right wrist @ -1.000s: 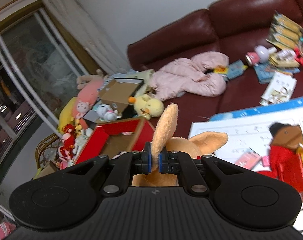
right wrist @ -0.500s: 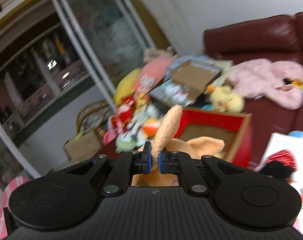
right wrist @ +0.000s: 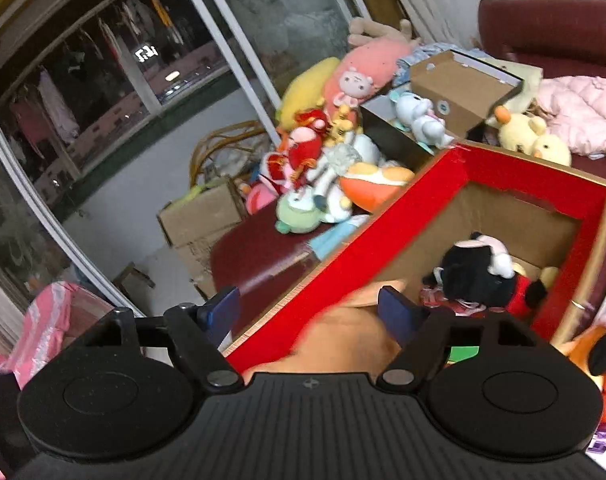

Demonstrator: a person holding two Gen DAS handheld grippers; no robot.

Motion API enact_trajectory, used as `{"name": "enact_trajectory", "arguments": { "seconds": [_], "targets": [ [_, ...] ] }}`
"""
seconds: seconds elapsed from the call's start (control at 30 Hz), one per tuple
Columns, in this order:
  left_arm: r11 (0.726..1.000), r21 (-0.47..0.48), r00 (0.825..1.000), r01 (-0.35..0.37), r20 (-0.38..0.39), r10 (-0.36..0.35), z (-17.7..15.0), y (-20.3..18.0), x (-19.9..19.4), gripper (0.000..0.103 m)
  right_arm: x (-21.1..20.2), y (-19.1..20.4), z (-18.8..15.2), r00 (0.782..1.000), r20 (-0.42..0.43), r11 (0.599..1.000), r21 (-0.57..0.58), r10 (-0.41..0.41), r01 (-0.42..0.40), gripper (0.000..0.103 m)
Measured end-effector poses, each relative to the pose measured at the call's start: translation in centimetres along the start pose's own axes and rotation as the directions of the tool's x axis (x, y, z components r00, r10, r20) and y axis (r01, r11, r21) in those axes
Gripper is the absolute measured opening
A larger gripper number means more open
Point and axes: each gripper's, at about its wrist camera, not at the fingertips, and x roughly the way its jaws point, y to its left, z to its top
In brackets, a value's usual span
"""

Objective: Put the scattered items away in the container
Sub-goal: 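Open both tools to drop the plush dog into the red box, then move both tools back over the table toward the pink lace headband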

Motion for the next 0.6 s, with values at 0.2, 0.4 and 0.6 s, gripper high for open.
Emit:
{"name": "enact_trajectory", "arguments": {
  "seconds": [0.2,0.4,0.6],
  "targets": [
    [0.996,0.076,0.998,0.056,-0.027,-0.054,-0.2,-3.3,1.5,0.090,-0.5,-3.2,-0.9,0.997,-0.028,0.995,0.060,-0.073,0.074,0.080],
    [0.990,0.111,0.995,0.090,-0.045,-0.086,-0.5,-5.4,2.4,0.091,-1.1,-5.2,-1.9,0.994,-0.056,0.989,0.101,-0.098,0.103,0.082],
    [0.984,0.135,0.992,0.120,-0.049,-0.114,-0.6,-6.9,2.4,0.093,-1.7,-6.1,-2.5,0.994,-0.067,0.988,0.119,-0.090,0.098,0.084]
  ]
}}
